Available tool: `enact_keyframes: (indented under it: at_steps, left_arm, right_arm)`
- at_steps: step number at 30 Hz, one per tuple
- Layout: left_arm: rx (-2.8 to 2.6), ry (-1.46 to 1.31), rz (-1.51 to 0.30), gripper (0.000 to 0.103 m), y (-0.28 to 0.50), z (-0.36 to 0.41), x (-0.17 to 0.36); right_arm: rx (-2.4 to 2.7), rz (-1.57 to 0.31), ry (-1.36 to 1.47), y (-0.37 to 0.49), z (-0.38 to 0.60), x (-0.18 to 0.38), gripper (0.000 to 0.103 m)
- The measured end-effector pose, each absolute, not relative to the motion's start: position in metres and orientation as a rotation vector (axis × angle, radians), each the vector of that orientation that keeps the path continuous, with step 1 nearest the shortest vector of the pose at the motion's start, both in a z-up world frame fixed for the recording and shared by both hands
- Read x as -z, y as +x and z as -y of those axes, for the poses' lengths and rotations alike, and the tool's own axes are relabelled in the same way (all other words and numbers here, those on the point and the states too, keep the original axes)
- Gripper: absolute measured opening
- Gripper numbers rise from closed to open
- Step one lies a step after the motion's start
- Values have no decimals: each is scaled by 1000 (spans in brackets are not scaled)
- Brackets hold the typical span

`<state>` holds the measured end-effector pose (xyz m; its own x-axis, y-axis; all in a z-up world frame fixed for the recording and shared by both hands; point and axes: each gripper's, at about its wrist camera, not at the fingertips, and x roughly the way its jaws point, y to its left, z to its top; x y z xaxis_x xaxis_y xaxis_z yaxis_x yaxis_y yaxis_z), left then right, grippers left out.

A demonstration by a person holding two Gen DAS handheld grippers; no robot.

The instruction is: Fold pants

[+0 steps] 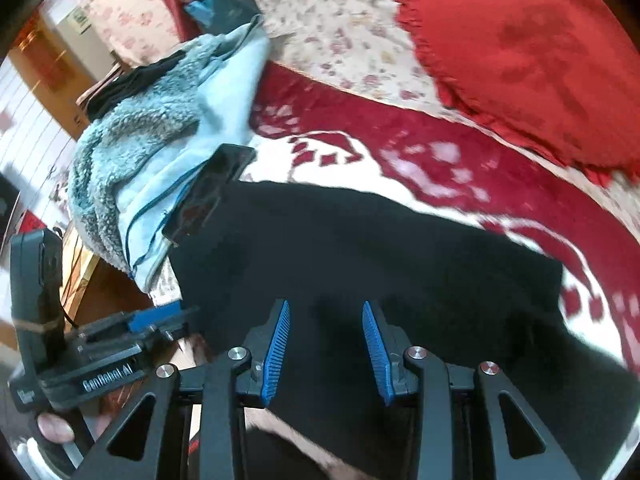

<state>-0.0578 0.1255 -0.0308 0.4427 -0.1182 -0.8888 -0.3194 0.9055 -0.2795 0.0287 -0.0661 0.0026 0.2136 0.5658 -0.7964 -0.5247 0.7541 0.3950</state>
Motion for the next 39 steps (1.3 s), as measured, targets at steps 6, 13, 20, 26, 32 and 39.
enact_keyframes:
  at_steps: [6, 13, 20, 26, 32, 39]
  left_arm:
    - [-142, -511, -1097, 48, -58, -134, 36]
    - [-142, -574, -1088, 54, -54, -143, 43]
    - [-142, -592, -1090, 58, -47, -144, 48]
    - [-144, -600, -1085, 64, -44, -145, 51]
    - [-147, -595, -1085, 71, -40, -141, 52]
    - [-139, -598, -1046, 37, -39, -141, 46]
  right_arm:
    - [-846, -1109, 17, 50, 29, -7, 43]
    - [-896, -1083, -73, 69, -12, -10, 45]
    - [-926, -1080, -123, 86, -38, -5, 46]
    - [-937, -1103, -176, 92, -56, 10, 47]
    - [-979, -1135, -229, 97, -82, 24, 52]
    - [-1017, -1158, -94, 106, -83, 36, 44]
